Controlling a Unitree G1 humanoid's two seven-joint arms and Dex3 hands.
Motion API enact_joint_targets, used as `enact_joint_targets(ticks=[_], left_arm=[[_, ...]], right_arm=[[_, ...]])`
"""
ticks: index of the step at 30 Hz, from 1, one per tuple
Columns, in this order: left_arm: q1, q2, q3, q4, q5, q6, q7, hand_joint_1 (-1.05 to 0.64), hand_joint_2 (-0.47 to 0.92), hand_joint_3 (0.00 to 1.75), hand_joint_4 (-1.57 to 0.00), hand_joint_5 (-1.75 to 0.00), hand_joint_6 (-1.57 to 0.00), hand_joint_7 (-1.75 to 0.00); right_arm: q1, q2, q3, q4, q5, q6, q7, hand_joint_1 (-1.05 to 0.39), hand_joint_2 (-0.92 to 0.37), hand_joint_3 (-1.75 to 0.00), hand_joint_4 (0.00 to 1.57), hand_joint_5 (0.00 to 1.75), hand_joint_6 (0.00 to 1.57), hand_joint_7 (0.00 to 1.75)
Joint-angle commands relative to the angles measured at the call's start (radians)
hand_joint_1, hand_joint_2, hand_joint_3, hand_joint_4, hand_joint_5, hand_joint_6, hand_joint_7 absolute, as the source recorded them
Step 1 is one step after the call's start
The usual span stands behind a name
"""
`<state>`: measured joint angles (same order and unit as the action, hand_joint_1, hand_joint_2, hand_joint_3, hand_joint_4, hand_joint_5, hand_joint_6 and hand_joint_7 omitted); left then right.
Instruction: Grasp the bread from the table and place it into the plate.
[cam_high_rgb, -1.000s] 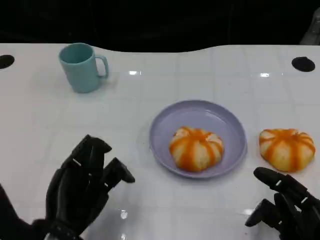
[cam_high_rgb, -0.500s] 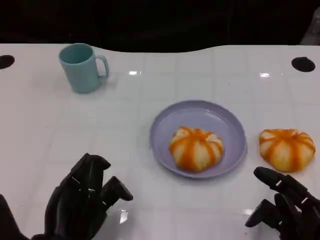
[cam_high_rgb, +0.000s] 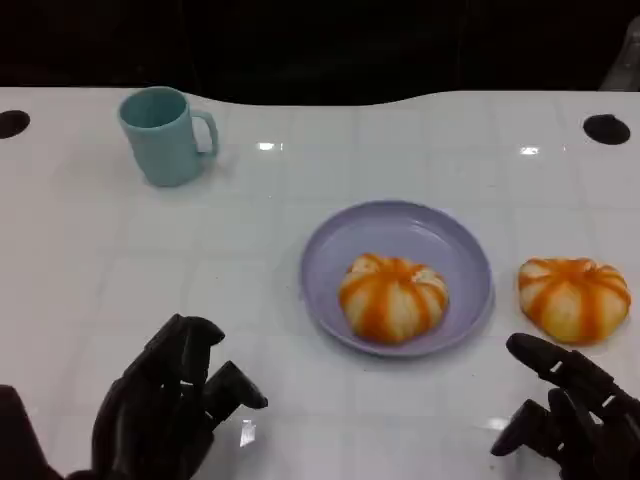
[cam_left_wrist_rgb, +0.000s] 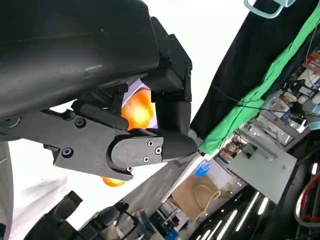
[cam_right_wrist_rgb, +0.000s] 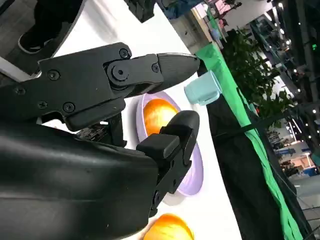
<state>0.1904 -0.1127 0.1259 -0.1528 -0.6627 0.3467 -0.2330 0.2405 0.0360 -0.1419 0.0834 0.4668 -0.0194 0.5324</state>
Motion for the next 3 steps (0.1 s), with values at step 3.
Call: enact_joint_targets(ticks=[3], left_arm=[[0.005,0.010,0.002,0.009,0.022,-0.033,-0.028,-0.52,0.92,0.41,-0.73,-1.75,-0.56,-1.62]], right_arm=[[0.003,-0.023,0.000,-0.005,-0.040,-0.023,-0.026,-0.81,-0.92,-0.22,0.70,1.43,1.05,0.36]])
